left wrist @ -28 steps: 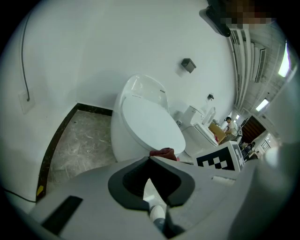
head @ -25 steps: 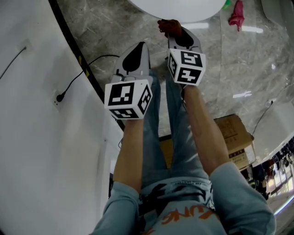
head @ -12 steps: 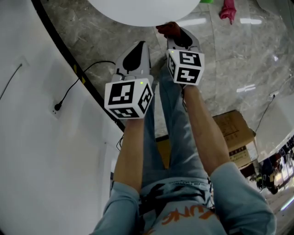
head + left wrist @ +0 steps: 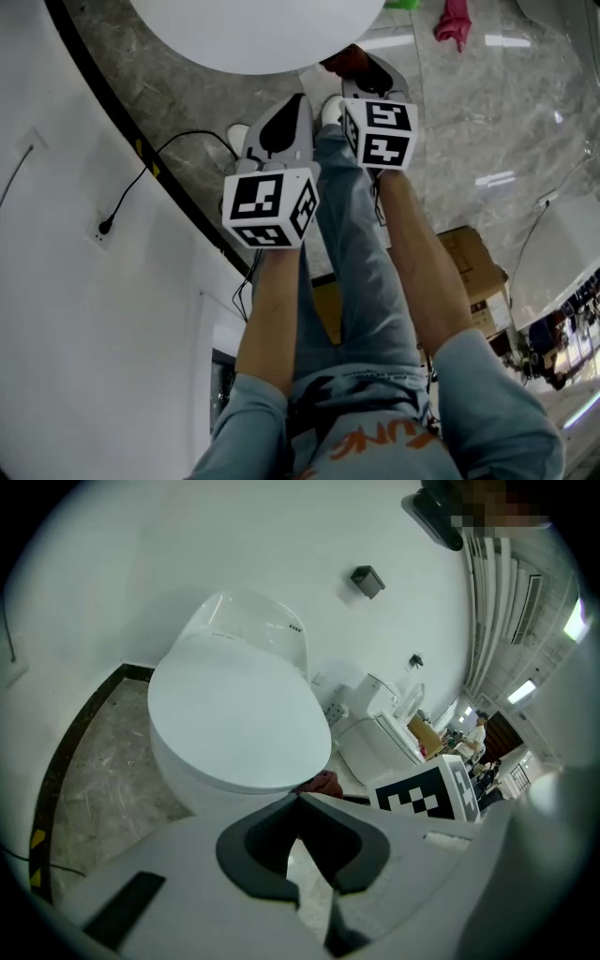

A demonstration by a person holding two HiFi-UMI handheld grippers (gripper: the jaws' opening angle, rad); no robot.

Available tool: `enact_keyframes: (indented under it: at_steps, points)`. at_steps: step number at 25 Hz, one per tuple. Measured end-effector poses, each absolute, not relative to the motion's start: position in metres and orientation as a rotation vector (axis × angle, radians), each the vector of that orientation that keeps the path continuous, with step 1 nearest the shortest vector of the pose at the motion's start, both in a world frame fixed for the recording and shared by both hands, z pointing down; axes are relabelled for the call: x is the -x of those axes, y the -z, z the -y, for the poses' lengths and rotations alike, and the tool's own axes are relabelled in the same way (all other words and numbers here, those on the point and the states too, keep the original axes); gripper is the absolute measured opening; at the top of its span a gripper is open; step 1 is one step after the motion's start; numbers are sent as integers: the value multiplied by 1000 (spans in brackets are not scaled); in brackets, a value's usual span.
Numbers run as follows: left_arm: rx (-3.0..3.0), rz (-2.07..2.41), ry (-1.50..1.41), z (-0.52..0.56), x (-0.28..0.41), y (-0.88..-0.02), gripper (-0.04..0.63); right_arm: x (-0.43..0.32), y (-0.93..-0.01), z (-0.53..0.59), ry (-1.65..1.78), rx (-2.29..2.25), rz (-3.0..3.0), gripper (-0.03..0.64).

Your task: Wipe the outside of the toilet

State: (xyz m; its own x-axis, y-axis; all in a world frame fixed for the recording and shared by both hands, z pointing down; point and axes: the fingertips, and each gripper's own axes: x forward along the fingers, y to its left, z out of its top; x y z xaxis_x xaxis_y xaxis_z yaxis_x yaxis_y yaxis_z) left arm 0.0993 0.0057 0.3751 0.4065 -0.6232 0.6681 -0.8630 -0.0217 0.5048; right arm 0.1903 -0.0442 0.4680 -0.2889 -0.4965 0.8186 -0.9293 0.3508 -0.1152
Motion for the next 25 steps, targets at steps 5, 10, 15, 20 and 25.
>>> enact_keyframes:
  at_steps: [5,10,15,20,25]
  points:
    - [-1717,1325,-301,8,-106,-377,-3,-211,-474,61,-766,-1218,1904,100]
    - [-1696,1364,-274,14,-105,-376,-3,-227,-475,80,-732,-1214,1898,98]
    - [-1687,1385,-257,5,-101,-373,-2,-252,-469,107,-799,-1347,1890,97]
    - [-1679,1388,-250,-15,-86,-372,-3,-263,-460,108,-841,-1441,1880,98]
    - [-1672,1408,-239,-31,-47,-373,-3,-250,-449,58,-901,-1481,1873,98]
